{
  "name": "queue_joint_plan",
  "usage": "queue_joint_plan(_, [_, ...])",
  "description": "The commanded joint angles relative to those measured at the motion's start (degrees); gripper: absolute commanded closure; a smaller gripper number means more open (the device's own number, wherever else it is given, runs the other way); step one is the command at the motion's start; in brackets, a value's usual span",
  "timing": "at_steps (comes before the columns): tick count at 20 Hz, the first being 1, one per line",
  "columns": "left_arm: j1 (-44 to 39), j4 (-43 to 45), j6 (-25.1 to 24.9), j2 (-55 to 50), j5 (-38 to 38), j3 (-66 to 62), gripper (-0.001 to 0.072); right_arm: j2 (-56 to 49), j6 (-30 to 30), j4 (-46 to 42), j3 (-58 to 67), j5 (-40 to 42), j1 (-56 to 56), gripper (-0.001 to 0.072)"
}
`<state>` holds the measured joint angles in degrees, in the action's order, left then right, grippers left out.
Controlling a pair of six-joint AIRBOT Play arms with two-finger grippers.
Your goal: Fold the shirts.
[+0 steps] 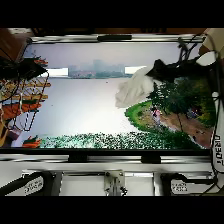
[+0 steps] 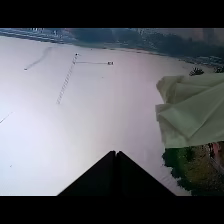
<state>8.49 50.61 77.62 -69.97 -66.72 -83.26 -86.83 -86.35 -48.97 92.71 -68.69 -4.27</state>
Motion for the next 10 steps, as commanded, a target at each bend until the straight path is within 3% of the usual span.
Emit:
queue_joint_plan(1, [0.0,0.0,0.0,0.0,0.5,0.0,0.0671,0.4,-4.8,-8.7,8.0,-5.4,-5.8,0.0648])
queue_joint_plan(10, [0.0,0.0,0.0,0.0,0.4,0.0,0.0671,0.4,-6.7,-18.5,9.0,-12.2,-22.5,0.0648])
